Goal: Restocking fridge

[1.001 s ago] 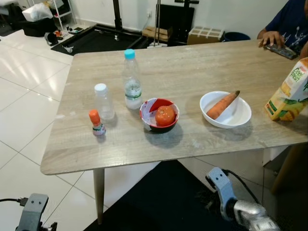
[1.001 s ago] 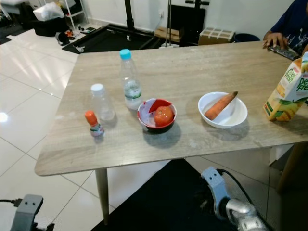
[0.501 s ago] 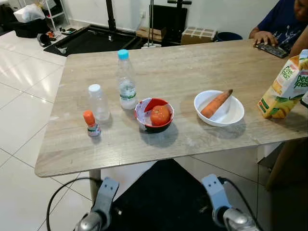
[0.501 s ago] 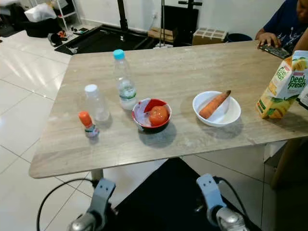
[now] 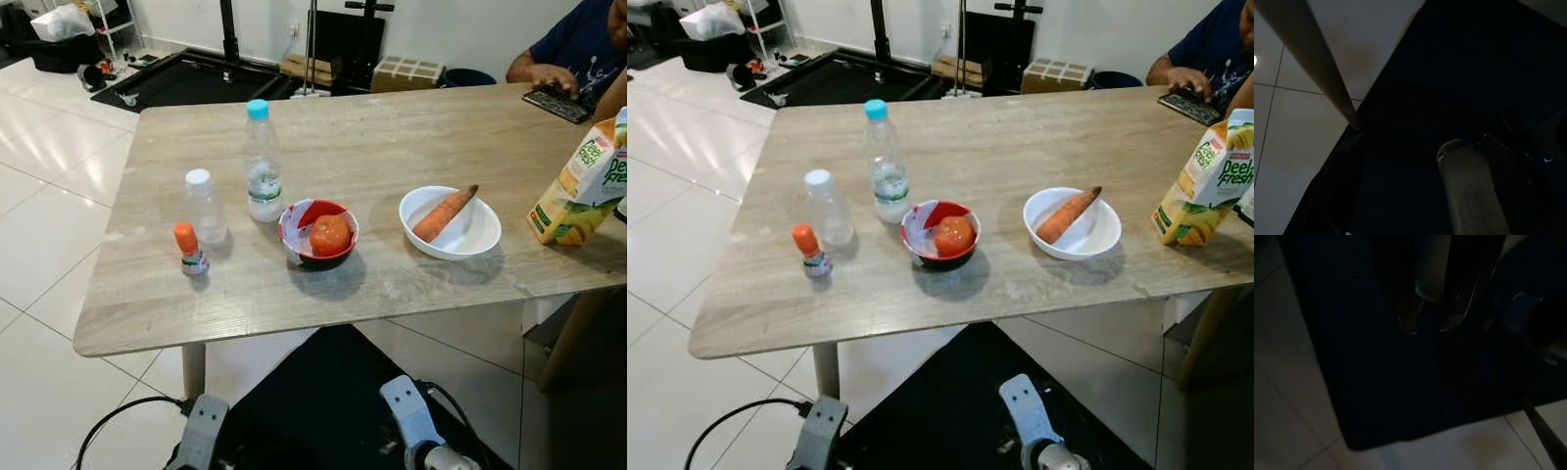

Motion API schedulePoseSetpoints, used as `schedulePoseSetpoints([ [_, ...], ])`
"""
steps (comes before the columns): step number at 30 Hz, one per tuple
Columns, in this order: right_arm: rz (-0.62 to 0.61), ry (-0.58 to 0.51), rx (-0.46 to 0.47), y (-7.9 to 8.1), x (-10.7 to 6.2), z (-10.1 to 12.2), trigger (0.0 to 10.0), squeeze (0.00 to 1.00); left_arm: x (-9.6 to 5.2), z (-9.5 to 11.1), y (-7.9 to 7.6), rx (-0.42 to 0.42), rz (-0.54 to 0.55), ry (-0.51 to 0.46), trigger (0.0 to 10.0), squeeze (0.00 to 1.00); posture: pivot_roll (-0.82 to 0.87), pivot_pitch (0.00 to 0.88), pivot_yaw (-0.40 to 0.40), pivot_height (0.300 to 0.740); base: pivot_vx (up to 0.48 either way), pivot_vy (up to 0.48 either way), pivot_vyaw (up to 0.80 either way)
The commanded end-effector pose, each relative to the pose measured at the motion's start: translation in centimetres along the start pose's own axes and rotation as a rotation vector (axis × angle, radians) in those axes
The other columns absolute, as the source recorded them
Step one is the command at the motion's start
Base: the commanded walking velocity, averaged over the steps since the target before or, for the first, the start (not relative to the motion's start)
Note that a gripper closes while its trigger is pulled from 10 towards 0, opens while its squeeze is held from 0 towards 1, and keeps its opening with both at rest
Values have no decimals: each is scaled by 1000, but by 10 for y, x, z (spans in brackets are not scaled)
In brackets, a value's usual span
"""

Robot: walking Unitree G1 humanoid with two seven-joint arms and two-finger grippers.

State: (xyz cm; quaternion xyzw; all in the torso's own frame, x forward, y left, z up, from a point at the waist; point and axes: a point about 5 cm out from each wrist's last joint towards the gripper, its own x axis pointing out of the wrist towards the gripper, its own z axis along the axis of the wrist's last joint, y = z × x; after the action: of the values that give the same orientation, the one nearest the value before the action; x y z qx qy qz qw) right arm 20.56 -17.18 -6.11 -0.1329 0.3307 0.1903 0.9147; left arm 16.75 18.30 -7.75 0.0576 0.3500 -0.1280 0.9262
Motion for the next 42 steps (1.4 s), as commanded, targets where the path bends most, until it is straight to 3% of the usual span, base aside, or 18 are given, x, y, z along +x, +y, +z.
schedulePoseSetpoints([
  [1, -3, -22, -27, -5, -4, -2, 10000, 0, -12, -11, 10, 4, 13, -8, 10000, 0, -124, 114, -5, 740, 0, 0, 0],
  [5, -21, -88, -47, -16, -9, 5, 10000, 0, -29, -23, 17, 64, 36, -67, 10000, 0, -126, 119, -5, 740, 0, 0, 0],
  [7, -28, -104, -44, -18, -10, 6, 10000, 0, -33, -26, 19, 67, 42, -76, 10000, 0, -126, 119, -5, 740, 0, 0, 0],
  [9, -73, -199, -10, -28, -18, 14, 10000, 0, -51, -38, 30, 54, 111, -97, 10000, 0, -117, 121, -5, 740, 0, 0, 0],
  [12, -86, -247, 11, -31, -24, 16, 10000, 0, -57, -41, 36, 43, 137, -104, 10000, 0, -117, 122, -2, 740, 0, 0, 0],
  [13, -104, -289, 37, -32, -30, 17, 10000, 0, -60, -40, 36, 50, 140, -147, 10000, 0, -118, 121, 0, 740, 0, 0, 0],
  [16, -117, -317, 54, -32, -34, 18, 10000, 0, -62, -39, 34, 55, 141, -179, 10000, 0, -118, 121, 0, 740, 0, 0, 0],
  [18, -174, -413, 103, -32, -50, 21, 10000, 0, -67, -32, 29, 64, 139, -283, 10000, 0, -126, 123, 9, 740, 0, 0, 0],
  [19, -174, -413, 103, -32, -50, 21, 10000, 0, -67, -32, 29, 64, 139, -283, 10000, 0, -126, 123, 9, 740, 0, 0, 0],
  [21, -228, -506, 162, -32, -68, 24, 10000, 0, -69, -29, 27, 62, 152, -332, 10000, 0, -128, 120, 14, 740, 0, 0, 0],
  [25, -249, -561, 211, -30, -80, 26, 10000, 0, -70, -30, 27, 58, 163, -340, 10000, 0, -130, 116, 19, 740, 0, 0, 0],
  [27, -257, -618, 256, -27, -99, 23, 10000, 0, -72, -30, 29, 56, 179, -350, 10000, 0, -130, 111, 30, 740, 0, 0, 0],
  [28, -257, -618, 256, -27, -99, 23, 10000, 0, -72, -30, 29, 56, 179, -350, 10000, 0, -130, 111, 30, 740, 0, 0, 0],
  [29, -263, -657, 277, -26, -113, 23, 10000, 0, -75, -31, 33, 49, 209, -353, 10000, 0, -136, 109, 37, 740, 0, 0, 0],
  [34, -232, -717, 276, -23, -130, 35, 10000, 0, -82, -36, 39, 28, 262, -355, 10000, 0, -142, 105, 45, 740, 0, 0, 0],
  [42, -136, -785, 255, -17, -143, 55, 10000, 0, -87, -39, 40, -6, 280, -369, 10000, 0, -152, 99, 59, 740, 0, 0, 0],
])
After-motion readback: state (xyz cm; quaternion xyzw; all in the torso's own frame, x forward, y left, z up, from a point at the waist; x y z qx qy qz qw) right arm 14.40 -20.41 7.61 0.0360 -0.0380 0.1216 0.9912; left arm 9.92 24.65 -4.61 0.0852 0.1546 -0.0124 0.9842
